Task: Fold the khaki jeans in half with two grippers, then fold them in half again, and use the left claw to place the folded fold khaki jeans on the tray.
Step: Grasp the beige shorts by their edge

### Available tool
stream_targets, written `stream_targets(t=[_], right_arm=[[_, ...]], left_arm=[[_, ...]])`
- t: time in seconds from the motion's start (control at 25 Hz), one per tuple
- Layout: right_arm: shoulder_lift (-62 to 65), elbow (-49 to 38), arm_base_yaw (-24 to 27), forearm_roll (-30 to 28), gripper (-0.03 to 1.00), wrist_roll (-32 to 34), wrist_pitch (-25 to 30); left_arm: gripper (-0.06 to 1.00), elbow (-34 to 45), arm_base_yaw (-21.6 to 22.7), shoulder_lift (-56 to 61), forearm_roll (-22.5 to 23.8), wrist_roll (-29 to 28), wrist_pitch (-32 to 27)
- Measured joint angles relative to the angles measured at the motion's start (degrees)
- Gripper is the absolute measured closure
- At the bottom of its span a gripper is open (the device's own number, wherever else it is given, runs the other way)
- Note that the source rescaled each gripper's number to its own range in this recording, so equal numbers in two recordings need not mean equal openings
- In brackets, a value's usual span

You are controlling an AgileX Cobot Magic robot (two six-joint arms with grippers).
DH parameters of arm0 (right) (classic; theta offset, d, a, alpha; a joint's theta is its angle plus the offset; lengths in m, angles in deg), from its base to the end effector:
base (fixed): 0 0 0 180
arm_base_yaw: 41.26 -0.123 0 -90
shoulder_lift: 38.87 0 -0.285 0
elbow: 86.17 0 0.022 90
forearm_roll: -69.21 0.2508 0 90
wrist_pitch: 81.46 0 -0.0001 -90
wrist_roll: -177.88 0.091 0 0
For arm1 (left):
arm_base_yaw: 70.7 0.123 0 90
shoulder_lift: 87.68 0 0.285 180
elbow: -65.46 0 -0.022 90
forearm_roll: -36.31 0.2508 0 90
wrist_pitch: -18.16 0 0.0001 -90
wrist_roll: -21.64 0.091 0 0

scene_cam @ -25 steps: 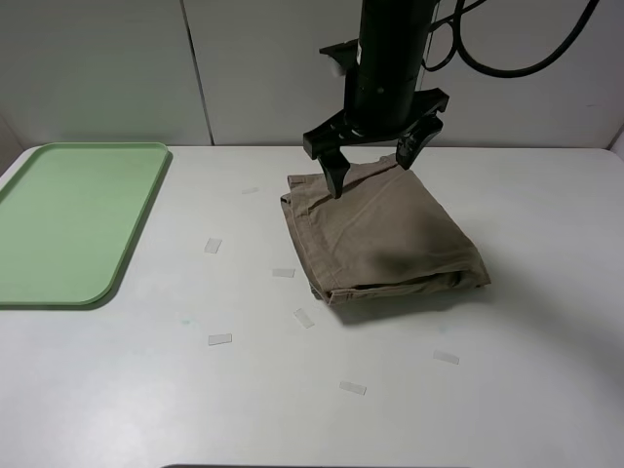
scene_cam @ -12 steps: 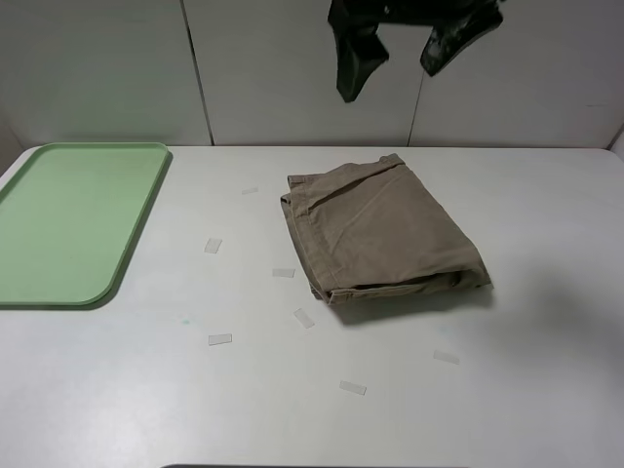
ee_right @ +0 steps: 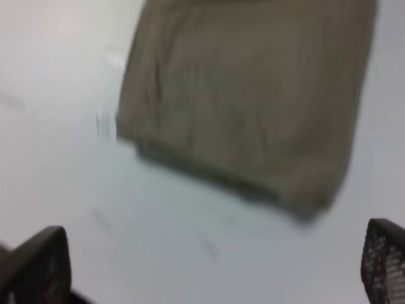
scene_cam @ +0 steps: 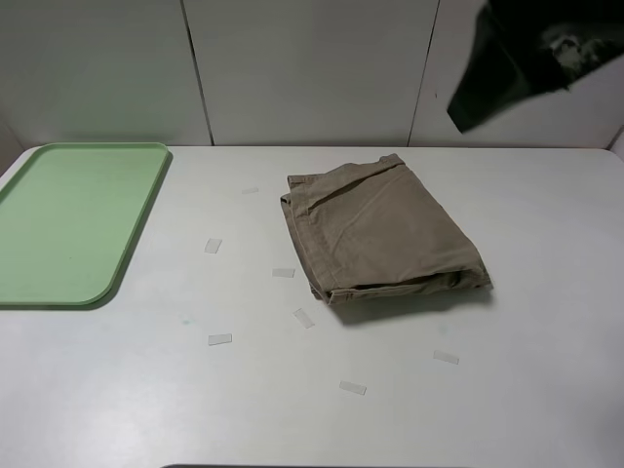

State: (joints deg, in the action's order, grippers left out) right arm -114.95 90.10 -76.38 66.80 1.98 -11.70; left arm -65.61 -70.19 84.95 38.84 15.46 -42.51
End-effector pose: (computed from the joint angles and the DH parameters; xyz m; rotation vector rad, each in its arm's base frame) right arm 0.1823 0.1238 0.3872 -0.7057 2.5242 0.1856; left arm -0.0052 0.0035 0.2757 -0.1211 2.0371 -0.0091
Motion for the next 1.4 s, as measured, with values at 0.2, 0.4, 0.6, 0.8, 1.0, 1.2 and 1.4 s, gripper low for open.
stream_targets(t=[0.2,0.4,0.6,0.8,1.0,1.2,1.4], right_arm=[[10.7,-10.7,0.0,0.0,-0.03,-0.1,0.1],[20.7,-17.8,0.0,0.0,-0.03,-0.2,0.1],[29.2,-24.1,0.0,0.0,-0.03,-0.2,0.1],[36.1,-30.9,0.0,0.0,-0.03,-0.2,0.2],[42.6,-36.6,0.4,0.0,-0.03,-0.2,0.2],[45.4,-40.2,7.7,0.0,-0.03,-0.2,-0.8],[48.3,-42.7,16.8,0.1,-0.03,-0.2,-5.5]], left_arm=[[0.04,0.0,0.0,0.0,0.0,0.0,0.0],[0.04,0.0,0.0,0.0,0.0,0.0,0.0],[0.04,0.0,0.0,0.0,0.0,0.0,0.0],[0.04,0.0,0.0,0.0,0.0,0.0,0.0],[0.04,0.0,0.0,0.0,0.0,0.0,0.0],[0.04,0.0,0.0,0.0,0.0,0.0,0.0],[0.04,0.0,0.0,0.0,0.0,0.0,0.0]])
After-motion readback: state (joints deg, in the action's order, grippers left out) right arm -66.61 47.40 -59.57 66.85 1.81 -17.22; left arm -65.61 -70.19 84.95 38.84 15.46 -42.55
